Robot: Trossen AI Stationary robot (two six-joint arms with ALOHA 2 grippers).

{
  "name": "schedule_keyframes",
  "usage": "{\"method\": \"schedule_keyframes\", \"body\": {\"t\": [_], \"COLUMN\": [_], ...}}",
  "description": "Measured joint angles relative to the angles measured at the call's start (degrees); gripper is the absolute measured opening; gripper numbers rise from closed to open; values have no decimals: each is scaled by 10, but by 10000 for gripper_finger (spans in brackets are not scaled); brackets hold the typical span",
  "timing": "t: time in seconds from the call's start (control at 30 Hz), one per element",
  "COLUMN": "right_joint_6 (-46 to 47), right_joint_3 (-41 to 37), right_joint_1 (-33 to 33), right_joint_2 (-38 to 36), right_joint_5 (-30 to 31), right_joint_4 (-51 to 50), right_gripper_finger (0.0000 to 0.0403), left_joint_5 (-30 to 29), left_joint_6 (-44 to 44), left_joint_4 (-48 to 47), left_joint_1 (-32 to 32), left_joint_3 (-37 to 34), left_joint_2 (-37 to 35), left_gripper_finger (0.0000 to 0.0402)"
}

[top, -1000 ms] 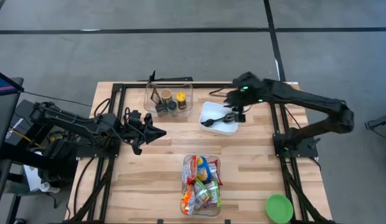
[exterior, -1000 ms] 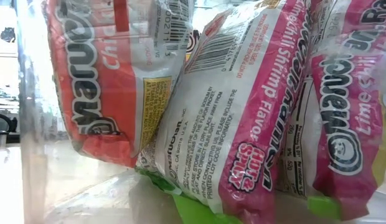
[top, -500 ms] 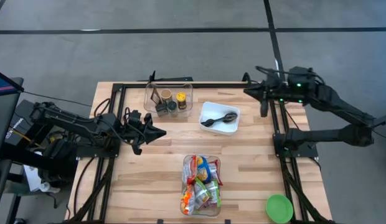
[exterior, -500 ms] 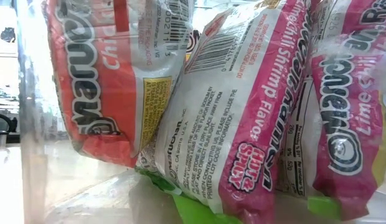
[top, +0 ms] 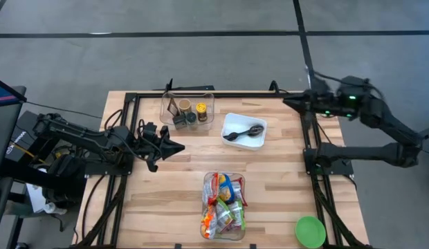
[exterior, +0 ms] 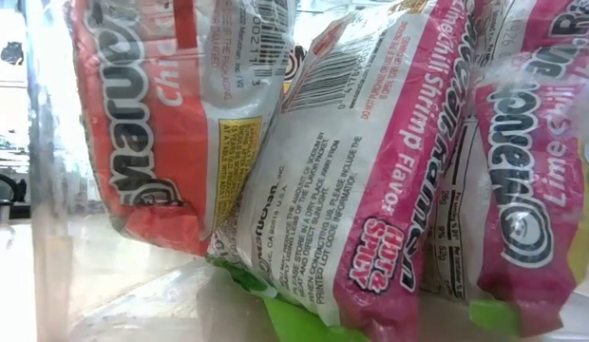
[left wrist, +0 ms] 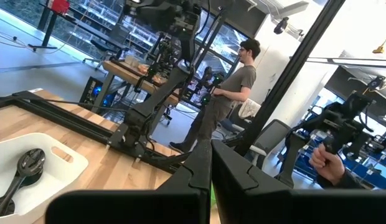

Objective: Pick & Place Food Item
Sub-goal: Return to Home Position

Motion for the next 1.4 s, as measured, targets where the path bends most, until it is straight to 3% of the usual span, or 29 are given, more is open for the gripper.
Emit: {"method": "schedule_keyframes", "body": {"t": [0.3, 0.73, 1.23, 1.4], "right_joint_6": [4, 26, 36, 41], "right_joint_3": [-61, -287, -487, -558], "right_joint_1": [0, 0, 0, 0], "right_joint_2": [-143, -319, -384, -384], "right_joint_5": [2, 2, 2, 2], "right_joint_4": [78, 286, 356, 438], "right_gripper_finger": [39, 40, 40, 40], "left_joint_5": [0, 3, 2, 1], "left_joint_6": [0, 0, 0, 0], "left_joint_4": [0, 0, 0, 0], "left_joint_1": [0, 0, 0, 0], "left_joint_3": [0, 0, 0, 0], "left_joint_2": [0, 0, 0, 0], "left_gripper_finger": [0, 0, 0, 0]}}
